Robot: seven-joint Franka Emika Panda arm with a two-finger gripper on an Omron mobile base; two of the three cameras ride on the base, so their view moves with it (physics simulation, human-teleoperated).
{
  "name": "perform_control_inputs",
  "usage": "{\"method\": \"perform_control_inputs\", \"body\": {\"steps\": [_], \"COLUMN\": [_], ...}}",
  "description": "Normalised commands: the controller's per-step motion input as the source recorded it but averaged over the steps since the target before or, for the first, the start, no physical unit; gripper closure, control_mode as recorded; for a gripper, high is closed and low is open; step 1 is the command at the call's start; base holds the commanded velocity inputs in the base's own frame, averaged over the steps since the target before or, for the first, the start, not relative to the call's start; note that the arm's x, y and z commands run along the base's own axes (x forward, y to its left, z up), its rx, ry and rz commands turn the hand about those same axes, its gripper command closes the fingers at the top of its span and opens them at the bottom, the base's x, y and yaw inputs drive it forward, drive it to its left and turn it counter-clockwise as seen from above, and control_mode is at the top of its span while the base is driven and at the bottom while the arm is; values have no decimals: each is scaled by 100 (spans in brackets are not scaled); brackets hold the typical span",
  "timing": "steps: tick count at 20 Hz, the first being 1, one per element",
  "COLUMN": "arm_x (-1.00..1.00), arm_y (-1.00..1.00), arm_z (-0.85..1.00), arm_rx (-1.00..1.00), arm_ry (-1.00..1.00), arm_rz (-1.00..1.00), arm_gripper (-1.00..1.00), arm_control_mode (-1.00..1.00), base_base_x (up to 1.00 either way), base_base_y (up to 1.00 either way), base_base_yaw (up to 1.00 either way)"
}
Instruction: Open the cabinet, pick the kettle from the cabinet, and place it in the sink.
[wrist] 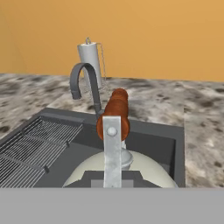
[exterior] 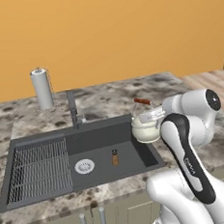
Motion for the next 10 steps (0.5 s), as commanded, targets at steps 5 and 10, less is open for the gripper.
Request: {"method": "perform_control_inputs", "body": {"steps": [5,10], "arm_x": [0,0], "arm_y": [0,0], "arm_z": [0,0], "arm_rx": [0,0], "arm_ry": [0,0], "arm_rz": [0,0], "arm_gripper": [100,100], "arm_control_mode": [100,100], "base_base_x": [0,0], "base_base_y": [0,0], "base_base_yaw": [0,0]}}
